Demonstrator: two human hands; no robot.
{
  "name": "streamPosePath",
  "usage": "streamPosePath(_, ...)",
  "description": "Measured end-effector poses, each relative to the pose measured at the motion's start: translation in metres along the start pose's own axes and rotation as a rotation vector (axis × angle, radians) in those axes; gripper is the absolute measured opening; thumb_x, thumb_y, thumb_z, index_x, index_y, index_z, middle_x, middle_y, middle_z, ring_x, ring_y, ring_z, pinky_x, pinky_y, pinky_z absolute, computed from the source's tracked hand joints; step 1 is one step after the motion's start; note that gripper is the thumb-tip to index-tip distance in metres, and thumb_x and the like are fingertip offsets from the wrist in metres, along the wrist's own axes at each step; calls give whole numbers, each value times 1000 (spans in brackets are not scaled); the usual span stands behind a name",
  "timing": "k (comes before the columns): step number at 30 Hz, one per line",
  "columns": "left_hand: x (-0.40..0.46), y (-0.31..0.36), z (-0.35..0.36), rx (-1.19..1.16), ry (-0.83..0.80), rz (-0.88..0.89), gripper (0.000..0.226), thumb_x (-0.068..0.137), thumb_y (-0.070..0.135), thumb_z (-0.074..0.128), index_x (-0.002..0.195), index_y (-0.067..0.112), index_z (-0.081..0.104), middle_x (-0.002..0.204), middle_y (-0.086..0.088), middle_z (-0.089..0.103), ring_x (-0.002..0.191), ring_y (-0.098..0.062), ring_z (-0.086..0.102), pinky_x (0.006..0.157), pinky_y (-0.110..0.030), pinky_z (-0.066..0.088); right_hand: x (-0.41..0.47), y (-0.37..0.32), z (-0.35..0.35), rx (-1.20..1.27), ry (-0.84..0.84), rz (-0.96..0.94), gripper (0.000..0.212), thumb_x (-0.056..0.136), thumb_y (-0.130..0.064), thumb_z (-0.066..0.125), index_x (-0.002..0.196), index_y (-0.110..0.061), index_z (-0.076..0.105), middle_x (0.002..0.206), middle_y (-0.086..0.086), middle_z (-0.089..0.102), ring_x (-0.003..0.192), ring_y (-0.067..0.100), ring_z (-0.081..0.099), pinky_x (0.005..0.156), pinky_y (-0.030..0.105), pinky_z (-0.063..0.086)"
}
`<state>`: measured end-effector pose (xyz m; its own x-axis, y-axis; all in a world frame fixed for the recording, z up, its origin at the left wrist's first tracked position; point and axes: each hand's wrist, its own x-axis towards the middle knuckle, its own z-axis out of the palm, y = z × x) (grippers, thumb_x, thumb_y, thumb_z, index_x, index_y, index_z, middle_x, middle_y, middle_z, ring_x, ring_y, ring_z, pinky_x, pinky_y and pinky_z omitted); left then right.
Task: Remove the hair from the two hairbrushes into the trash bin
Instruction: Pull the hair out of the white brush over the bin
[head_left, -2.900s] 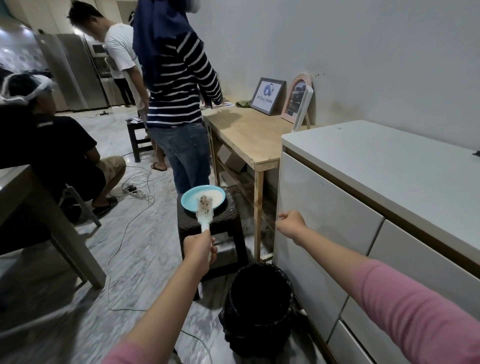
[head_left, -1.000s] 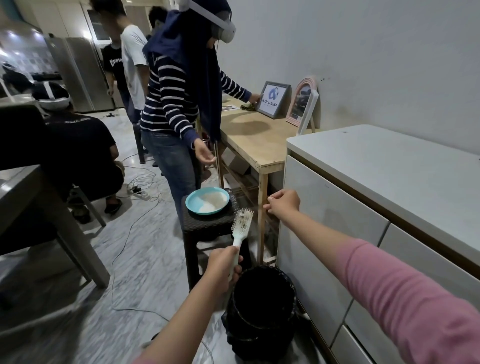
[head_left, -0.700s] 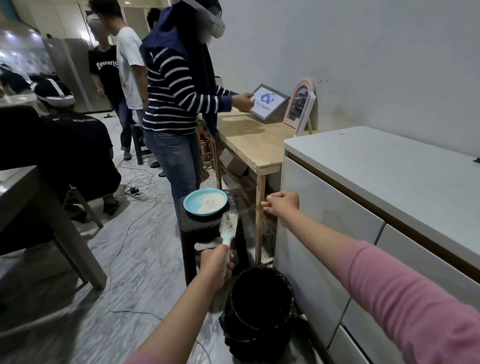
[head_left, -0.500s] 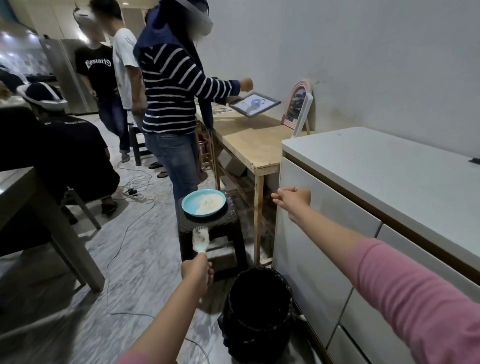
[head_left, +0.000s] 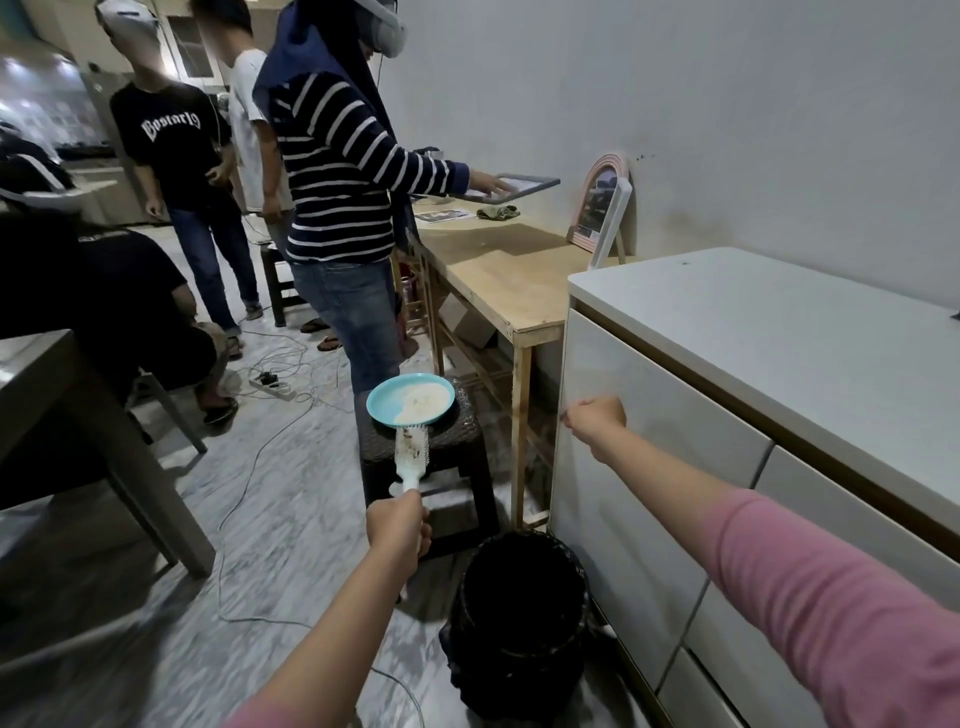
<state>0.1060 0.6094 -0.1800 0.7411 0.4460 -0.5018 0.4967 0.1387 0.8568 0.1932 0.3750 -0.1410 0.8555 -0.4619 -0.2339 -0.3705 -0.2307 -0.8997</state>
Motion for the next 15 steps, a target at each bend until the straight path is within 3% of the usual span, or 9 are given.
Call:
streamPosePath(3,-6,4,4,12,-38,35,17,91,13,51,82,0,58,63,-10,52,46,-18,44,41,-22,34,-8,-5,3,-17,-106,64,13,88,-7,57,100,-2,55,94,12,53,75,21,53,52,24,39)
streamPosePath(5,-8,6,5,7,-65,57,14,91,10,49,90,0,58,64,-10,52,46,-18,43,40,-21,33,-10,-7,6,20,-177,107,23,91,-13,52,112,-4,54,107,14,54,94,26,57,70,29,45)
streamPosePath(8,-13,10,8,-5,-98,76,12,91,9,49,90,-1,57,63,-9,52,44,-17,41,39,-19,30,-13,-7,10,39,-203,124,34,96,-16,45,127,-4,49,124,13,54,121,31,51,97,40,42)
streamPosePath(15,-29,18,13,3,-175,94,18,94,11,50,79,2,55,71,-9,54,48,-17,40,44,-25,27,-18,-7,9,18,-192,78,28,94,-14,49,120,-3,55,127,17,58,117,31,56,95,40,46)
